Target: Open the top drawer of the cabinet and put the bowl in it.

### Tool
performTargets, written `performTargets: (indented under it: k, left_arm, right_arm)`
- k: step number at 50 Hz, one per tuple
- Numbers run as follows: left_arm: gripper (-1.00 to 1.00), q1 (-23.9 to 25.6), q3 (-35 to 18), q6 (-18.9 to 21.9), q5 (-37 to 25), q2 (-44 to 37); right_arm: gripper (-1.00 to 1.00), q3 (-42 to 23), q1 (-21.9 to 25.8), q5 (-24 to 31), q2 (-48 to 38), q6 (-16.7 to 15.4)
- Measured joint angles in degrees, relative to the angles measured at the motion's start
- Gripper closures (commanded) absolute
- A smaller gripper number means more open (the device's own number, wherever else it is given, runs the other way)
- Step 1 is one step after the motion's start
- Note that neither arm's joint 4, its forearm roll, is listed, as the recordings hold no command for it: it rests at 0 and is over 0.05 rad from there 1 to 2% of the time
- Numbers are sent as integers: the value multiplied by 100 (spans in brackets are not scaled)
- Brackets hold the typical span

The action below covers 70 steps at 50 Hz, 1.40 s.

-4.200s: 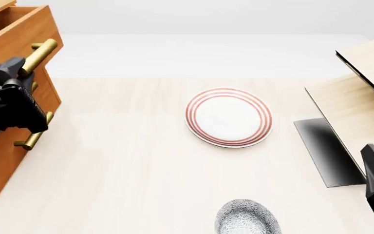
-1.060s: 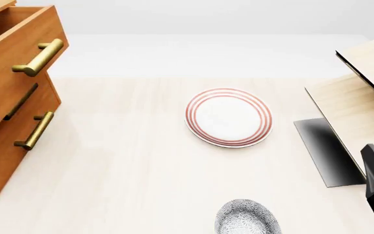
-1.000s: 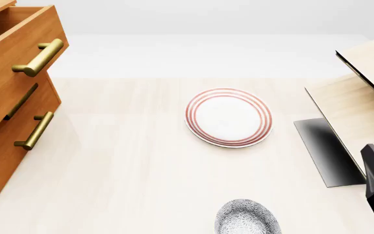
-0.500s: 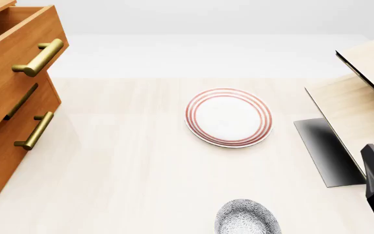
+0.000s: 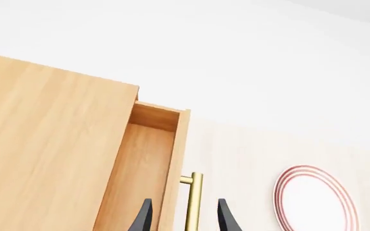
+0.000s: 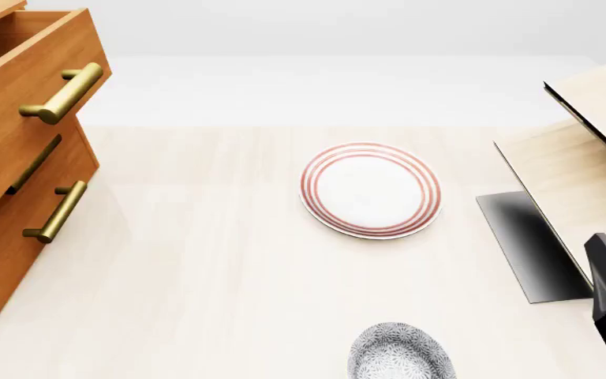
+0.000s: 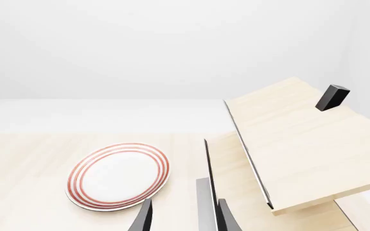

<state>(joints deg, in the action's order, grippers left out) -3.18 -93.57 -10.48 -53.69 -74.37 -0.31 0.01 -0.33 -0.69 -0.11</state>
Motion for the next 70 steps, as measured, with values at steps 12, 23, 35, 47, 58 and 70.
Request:
performTargets:
  k: [12, 23, 35, 47, 58, 70]
  left_arm:
    - [-100, -51, 415, -75, 231, 70]
    - [-100, -74, 768, -86, 435, 111]
    - [-100, -96, 1032, -54, 598, 122]
    - [-100, -113, 1262, -19, 739, 112]
    - [-100, -105, 1451, -12, 855, 95]
    - [-100, -143, 1650, 18, 932, 103]
  right_arm:
    - [-100, 0, 0, 0, 0, 0]
    - [-100, 0, 0, 0, 0, 0]
    - [-100, 0, 0, 0, 0, 0]
    - [-100, 0, 6, 2, 2, 0]
    - [-100, 0, 14, -7, -6, -1]
    - [-100, -1, 17, 4, 4, -1]
